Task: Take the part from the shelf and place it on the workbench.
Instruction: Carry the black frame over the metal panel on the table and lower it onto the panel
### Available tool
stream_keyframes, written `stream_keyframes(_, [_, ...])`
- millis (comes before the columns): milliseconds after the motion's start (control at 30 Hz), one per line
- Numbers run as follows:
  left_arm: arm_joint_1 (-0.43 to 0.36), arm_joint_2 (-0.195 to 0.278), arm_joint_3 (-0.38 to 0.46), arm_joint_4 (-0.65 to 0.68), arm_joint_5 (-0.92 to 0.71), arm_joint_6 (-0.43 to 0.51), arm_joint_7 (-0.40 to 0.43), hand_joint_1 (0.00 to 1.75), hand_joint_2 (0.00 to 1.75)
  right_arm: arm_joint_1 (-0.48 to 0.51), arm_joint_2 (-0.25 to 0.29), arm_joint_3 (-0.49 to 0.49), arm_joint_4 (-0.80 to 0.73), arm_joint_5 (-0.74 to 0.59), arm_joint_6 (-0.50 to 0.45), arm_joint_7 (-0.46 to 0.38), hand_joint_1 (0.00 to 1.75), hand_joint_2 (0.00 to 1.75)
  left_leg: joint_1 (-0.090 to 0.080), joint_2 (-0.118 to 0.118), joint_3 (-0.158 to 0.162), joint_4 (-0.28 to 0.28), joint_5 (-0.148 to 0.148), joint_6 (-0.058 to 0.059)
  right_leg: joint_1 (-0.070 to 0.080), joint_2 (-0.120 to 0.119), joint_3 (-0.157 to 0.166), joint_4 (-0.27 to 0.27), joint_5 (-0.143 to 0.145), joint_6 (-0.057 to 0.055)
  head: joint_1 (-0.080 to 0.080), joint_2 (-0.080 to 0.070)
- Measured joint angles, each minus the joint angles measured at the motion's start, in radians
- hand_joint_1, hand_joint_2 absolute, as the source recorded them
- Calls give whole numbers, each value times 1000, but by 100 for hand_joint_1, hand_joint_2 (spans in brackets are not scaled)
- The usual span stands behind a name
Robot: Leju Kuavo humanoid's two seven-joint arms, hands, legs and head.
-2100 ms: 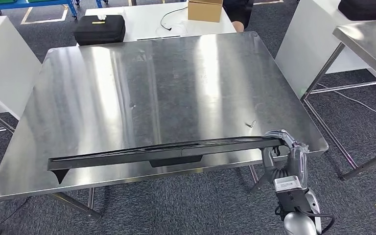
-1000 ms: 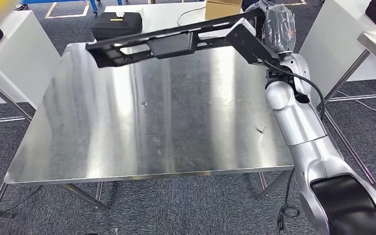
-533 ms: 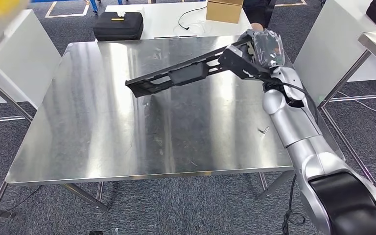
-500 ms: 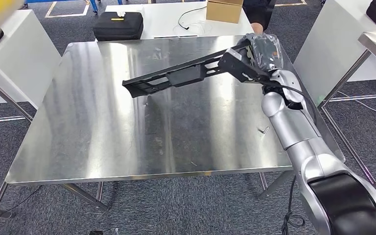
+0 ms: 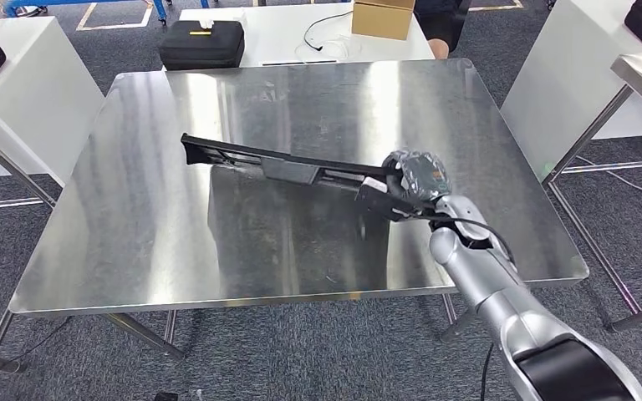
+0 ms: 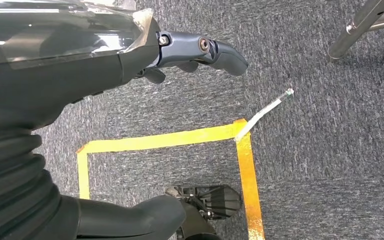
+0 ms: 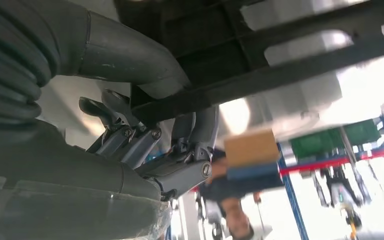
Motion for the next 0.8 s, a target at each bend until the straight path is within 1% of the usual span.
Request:
stream_keyframes(167, [-2, 0, -12, 0, 4, 0, 1, 0, 175, 45, 14, 28, 11, 17, -26, 11, 175, 175, 0, 3, 7, 0, -4, 0, 0, 5, 4, -1, 0, 0, 0, 0])
stream_keyframes(367, [-3, 0, -17, 0, 4, 0, 2, 0, 175, 54, 17, 38, 17, 19, -26, 12, 175, 175, 0, 3, 10, -1, -4, 0, 0, 5, 7, -1, 0, 0, 0, 0])
stream_keyframes(500, [-3, 0, -20, 0, 7, -3, 8, 0, 175, 67, 17, 38, 19, 33, -12, 21, 0, 0, 0, 3, 12, 0, -4, 0, 0, 5, 10, -1, 0, 0, 0, 0])
stream_keyframes(633, [-2, 0, -23, 0, 19, 1, 21, 0, 0, 112, 15, 44, 23, 56, 3, 30, 0, 0, -1, 1, 8, 0, -3, 0, 0, 3, 8, -1, 0, 0, 0, 0])
stream_keyframes(800, [0, 1, -23, 1, 31, 14, 35, 0, 0, 118, 14, 53, 23, 74, 12, 28, 0, 0, -1, 1, 6, 0, -3, 1, 0, 3, 5, -1, 0, 1, 0, 0])
